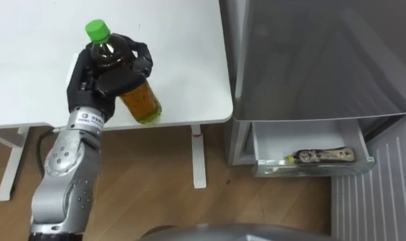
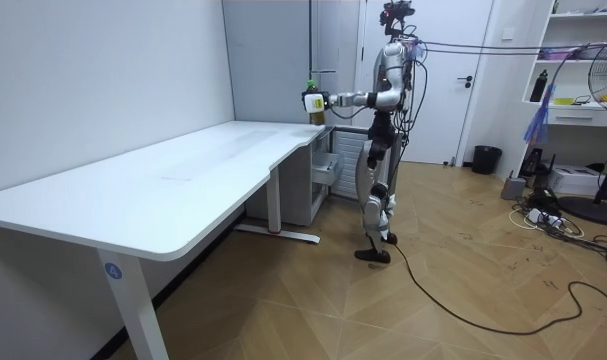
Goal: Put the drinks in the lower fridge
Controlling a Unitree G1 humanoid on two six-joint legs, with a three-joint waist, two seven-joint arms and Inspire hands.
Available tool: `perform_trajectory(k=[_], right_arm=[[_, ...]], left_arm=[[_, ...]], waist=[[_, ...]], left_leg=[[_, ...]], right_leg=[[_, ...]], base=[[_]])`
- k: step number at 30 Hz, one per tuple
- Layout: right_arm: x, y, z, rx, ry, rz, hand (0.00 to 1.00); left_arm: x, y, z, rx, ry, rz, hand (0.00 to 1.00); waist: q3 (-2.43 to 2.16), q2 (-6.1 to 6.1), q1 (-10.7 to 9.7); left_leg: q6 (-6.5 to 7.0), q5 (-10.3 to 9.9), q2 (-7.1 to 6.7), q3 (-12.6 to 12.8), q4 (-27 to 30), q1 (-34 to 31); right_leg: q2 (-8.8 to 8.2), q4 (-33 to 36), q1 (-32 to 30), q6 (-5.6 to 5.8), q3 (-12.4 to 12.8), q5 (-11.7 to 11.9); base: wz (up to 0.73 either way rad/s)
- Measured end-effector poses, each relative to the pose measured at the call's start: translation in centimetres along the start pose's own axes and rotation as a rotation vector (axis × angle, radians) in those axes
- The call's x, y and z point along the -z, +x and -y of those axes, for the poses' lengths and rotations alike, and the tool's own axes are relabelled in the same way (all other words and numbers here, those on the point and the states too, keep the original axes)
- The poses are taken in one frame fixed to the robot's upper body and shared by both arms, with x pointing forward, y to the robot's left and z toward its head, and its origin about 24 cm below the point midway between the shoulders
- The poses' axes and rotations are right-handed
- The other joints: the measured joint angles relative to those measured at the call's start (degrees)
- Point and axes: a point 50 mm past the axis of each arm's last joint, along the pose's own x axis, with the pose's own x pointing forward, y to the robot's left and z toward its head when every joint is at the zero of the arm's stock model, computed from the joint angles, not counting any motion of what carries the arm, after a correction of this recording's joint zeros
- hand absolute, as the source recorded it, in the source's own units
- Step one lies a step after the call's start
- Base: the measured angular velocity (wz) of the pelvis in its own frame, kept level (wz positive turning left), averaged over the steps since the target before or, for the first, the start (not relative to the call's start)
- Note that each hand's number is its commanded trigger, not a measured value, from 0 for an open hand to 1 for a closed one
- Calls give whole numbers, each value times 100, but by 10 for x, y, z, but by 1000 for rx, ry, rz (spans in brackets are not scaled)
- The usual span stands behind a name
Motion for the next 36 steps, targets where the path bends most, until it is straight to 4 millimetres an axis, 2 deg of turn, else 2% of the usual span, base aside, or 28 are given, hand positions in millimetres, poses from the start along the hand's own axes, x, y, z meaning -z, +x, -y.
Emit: perform_trajectory(k=[4,6,10,13,16,18,19,24,30,36], right_arm=[[-8,-1,2,6,26,32,0],[-9,-1,2,14,40,41,0],[-21,-2,7,42,67,102,0],[-29,-4,10,65,45,137,0],[-49,-9,16,101,-27,218,0],[-80,-20,18,119,-51,358,0],[-88,-23,18,122,-57,395,0],[-136,-51,5,87,-124,636,0],[-149,-70,-24,-46,-242,762,0],[-165,-93,-38,-158,-353,863,0]], left_arm=[[7,-2,-1,24,-58,-27,100],[8,-2,0,49,-76,-30,100],[16,-3,-1,76,-132,-57,100],[26,-3,0,91,-145,-99,100],[37,-4,5,107,-196,-141,100],[42,-5,7,114,-216,-164,100],[43,-5,8,118,-220,-168,100],[50,-7,12,153,-234,-195,100],[60,-10,5,121,-219,-239,100],[63,-10,9,156,-149,-254,100]], waist=[[20,-67,12],[7,-93,135],[-2,-94,181],[-20,-81,287],[-31,-76,312],[-30,-78,302],[-30,-76,302],[-24,-70,329],[-1,-115,461],[24,-84,453]], left_leg=[[1,0,-11,-27,79,-39],[3,1,-10,-20,79,-39],[3,1,-10,-23,75,-43],[2,2,-5,-17,75,-84],[5,5,-8,-27,82,-140],[5,5,-7,-28,76,-132],[5,5,-6,-28,76,-124],[4,5,-1,-26,33,-56],[6,3,-6,-26,79,-138],[19,-11,-1,-52,212,-283]], right_leg=[[-6,-13,-12,-3,-16,-17],[-5,-13,-19,-2,3,-20],[-1,-5,1,-2,-4,-20],[0,2,-31,-2,-17,-20],[-2,25,-99,-7,-12,-17],[0,25,-103,-9,-8,-16],[0,24,-95,-9,-8,-16],[3,16,-71,-9,-10,-16],[-6,39,-101,-8,-32,-15],[-9,116,-185,-9,-13,-13]], base=[[5],[0],[0],[0],[0],[0],[0],[0],[1],[3]])
